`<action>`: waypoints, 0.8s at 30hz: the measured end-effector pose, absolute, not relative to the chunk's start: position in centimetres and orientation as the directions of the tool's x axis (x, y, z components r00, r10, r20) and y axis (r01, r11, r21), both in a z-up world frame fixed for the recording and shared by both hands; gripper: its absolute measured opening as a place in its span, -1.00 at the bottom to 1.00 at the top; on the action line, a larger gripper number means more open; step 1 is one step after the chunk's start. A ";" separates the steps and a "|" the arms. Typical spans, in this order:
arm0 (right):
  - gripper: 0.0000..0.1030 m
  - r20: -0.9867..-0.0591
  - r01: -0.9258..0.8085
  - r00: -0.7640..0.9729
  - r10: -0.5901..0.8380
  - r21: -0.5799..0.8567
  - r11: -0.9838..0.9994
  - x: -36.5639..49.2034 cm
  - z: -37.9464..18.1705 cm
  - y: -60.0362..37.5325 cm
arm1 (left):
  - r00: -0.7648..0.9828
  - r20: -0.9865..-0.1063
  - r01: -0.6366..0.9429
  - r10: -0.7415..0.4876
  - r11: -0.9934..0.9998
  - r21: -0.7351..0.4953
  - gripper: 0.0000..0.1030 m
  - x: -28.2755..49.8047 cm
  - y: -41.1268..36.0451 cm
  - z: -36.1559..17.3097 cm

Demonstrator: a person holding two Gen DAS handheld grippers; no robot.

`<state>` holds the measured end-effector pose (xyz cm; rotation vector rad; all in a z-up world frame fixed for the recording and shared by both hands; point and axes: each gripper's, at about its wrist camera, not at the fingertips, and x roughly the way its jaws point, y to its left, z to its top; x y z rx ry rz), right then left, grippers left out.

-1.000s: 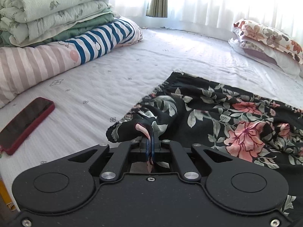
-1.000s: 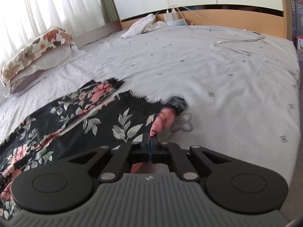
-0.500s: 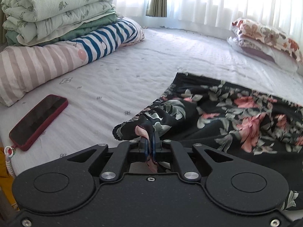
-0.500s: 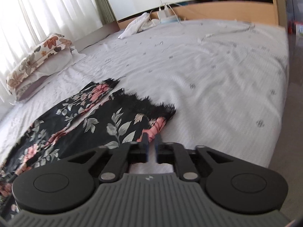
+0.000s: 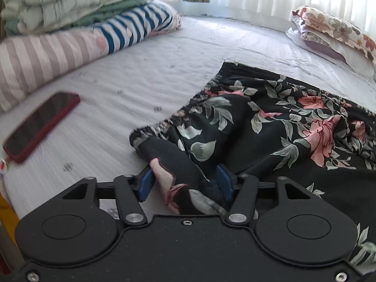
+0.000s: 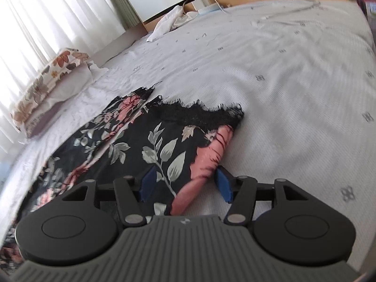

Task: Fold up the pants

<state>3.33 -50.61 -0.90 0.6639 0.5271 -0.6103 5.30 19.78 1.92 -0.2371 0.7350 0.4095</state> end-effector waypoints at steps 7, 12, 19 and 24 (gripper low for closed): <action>0.41 -0.631 0.636 0.688 -0.359 0.285 0.717 6.3 -1.4 -50.7 | 0.641 -0.686 -0.508 0.344 0.860 -0.043 0.08 6.9 19.6 0.6; -0.85 -0.620 0.706 0.635 -0.460 0.224 0.672 6.5 -1.4 -49.9 | 0.640 -0.649 -0.523 0.411 0.852 0.024 -0.86 7.3 18.3 0.8; -0.97 -0.551 0.735 0.622 -0.556 0.166 0.658 3.9 0.6 -49.0 | 0.673 -0.609 -0.531 0.420 0.847 -0.002 -0.91 5.7 19.4 2.6; -0.97 -0.518 0.746 0.601 -0.609 0.089 0.660 2.2 2.6 -48.7 | 0.675 -0.597 -0.530 0.434 0.848 0.016 -0.91 4.7 20.3 3.9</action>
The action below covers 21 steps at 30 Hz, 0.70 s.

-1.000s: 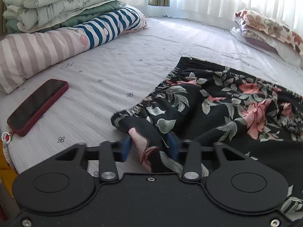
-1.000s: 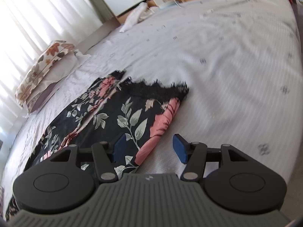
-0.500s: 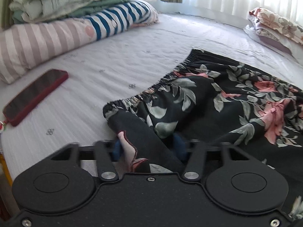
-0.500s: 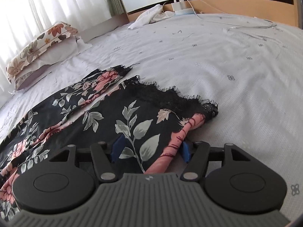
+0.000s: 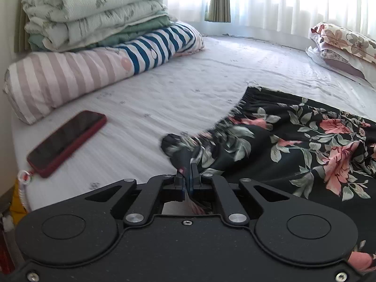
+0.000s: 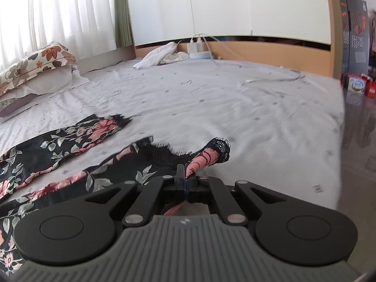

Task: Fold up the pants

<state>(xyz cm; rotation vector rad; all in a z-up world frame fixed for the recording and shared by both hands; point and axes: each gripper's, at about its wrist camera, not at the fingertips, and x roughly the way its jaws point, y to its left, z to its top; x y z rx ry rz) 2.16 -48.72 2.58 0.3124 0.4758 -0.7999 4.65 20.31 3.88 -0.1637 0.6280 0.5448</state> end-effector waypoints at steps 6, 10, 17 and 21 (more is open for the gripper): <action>-0.97 -0.516 0.756 0.591 -0.620 0.086 0.649 -0.3 3.7 -48.8 | 0.690 -0.567 -0.519 0.450 0.853 0.045 -0.91 3.1 20.4 5.7; -0.97 -0.534 0.770 0.579 -0.616 0.112 0.628 -2.2 3.9 -49.4 | 0.700 -0.551 -0.510 0.455 0.858 0.061 -0.90 1.7 20.5 6.8; -0.96 -0.584 0.782 0.560 -0.588 0.138 0.607 -5.0 3.5 -50.3 | 0.679 -0.568 -0.517 0.465 0.852 0.080 -0.91 -0.4 21.4 6.9; -0.96 -0.602 0.787 0.544 -0.585 0.125 0.604 -5.3 2.8 -50.5 | 0.652 -0.595 -0.512 0.470 0.852 0.112 -0.91 -0.7 21.0 5.2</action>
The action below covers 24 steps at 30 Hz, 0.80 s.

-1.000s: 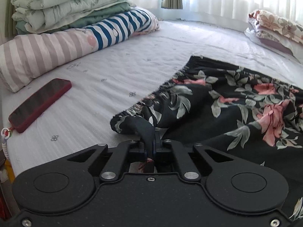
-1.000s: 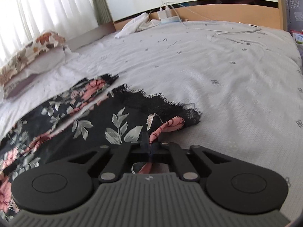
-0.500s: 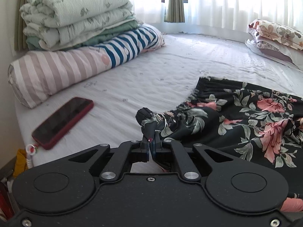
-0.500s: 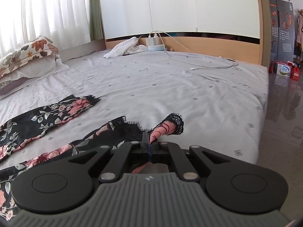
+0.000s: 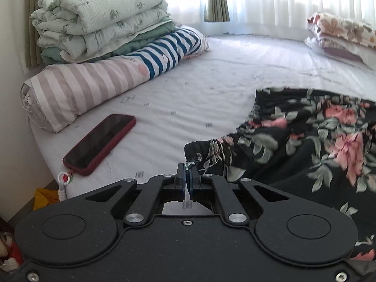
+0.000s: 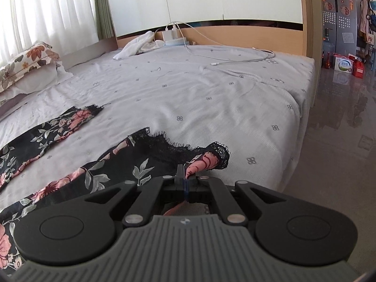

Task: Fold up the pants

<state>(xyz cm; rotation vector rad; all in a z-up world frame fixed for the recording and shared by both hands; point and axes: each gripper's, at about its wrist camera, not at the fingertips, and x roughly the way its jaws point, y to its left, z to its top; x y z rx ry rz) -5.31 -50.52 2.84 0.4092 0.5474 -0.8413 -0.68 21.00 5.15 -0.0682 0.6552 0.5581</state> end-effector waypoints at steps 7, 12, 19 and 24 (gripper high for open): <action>-0.96 -0.629 0.797 0.525 -0.574 0.126 0.590 -5.5 2.2 -51.2 | 0.630 -0.627 -0.528 0.458 0.845 0.087 -0.91 -0.8 21.7 4.2; -0.96 -0.647 0.802 0.509 -0.568 0.118 0.586 -5.3 1.8 -51.4 | 0.601 -0.662 -0.538 0.447 0.839 0.078 -0.91 -0.6 22.2 3.2; -0.95 -0.673 0.801 0.484 -0.559 0.085 0.592 -4.4 1.3 -51.6 | 0.580 -0.690 -0.542 0.433 0.837 0.071 -0.91 -0.4 22.7 2.1; -0.88 -0.689 0.799 0.472 -0.549 0.072 0.596 -3.9 1.2 -51.6 | 0.571 -0.695 -0.546 0.437 0.835 0.076 -0.82 -0.3 22.7 2.1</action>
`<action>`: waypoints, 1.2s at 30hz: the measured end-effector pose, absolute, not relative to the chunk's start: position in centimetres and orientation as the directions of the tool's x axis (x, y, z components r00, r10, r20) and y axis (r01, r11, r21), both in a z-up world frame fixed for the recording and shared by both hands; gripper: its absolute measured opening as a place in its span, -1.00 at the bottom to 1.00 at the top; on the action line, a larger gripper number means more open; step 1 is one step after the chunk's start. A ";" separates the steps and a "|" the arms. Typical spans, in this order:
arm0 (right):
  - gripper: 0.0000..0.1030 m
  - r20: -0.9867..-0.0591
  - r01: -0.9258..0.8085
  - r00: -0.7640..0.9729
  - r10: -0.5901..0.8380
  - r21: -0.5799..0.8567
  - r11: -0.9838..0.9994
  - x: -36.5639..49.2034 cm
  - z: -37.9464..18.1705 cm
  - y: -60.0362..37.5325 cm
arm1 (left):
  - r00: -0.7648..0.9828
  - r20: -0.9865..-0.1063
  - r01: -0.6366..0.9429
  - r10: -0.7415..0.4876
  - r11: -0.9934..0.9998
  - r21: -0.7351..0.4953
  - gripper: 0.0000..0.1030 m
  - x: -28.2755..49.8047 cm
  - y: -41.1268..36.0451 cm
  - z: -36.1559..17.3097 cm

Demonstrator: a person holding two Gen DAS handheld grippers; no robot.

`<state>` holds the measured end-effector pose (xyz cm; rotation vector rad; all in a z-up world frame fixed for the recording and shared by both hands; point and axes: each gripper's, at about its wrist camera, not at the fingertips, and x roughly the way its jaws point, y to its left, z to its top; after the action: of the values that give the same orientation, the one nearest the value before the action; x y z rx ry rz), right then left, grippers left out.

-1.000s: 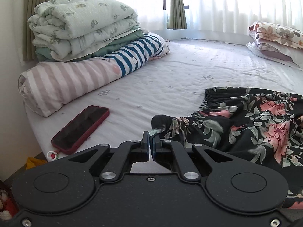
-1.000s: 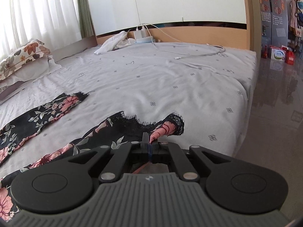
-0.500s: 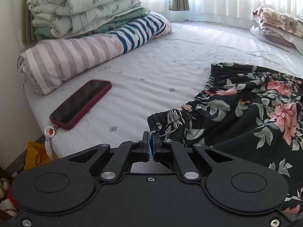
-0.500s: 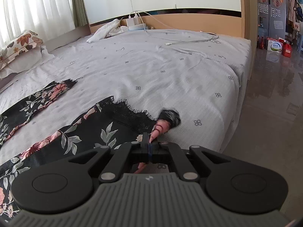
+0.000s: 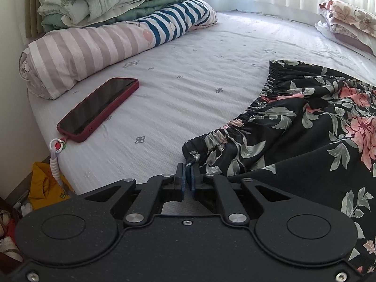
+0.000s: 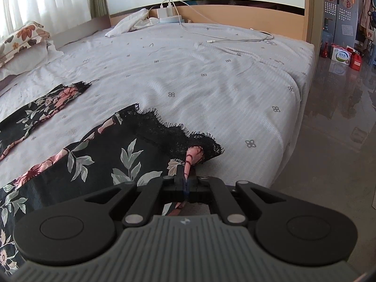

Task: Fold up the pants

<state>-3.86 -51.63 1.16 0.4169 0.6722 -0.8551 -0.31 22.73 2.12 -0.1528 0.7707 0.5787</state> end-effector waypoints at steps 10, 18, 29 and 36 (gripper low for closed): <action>-0.06 -0.686 0.772 0.511 -0.518 0.101 0.627 -4.8 2.6 -51.0 | 0.593 -0.671 -0.547 0.445 0.834 0.070 -0.51 -1.1 22.8 3.9; 0.17 -0.656 0.716 0.596 -0.462 0.176 0.675 -6.3 6.1 -49.3 | 0.657 -0.626 -0.511 0.419 0.859 0.038 -0.27 -2.5 22.2 7.2; 0.48 -0.514 0.547 0.778 -0.361 0.271 0.792 -7.2 14.2 -45.0 | 0.816 -0.478 -0.357 0.324 0.934 0.024 0.16 -4.3 19.0 15.5; 0.64 -0.411 0.438 0.857 -0.311 0.263 0.859 -5.3 19.8 -42.1 | 0.889 -0.420 -0.199 0.180 0.980 -0.001 0.39 -2.2 16.1 21.2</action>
<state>-5.28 -42.09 19.85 0.3593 0.3663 -0.4027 -2.21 16.05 21.24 -0.0441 0.4322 0.1968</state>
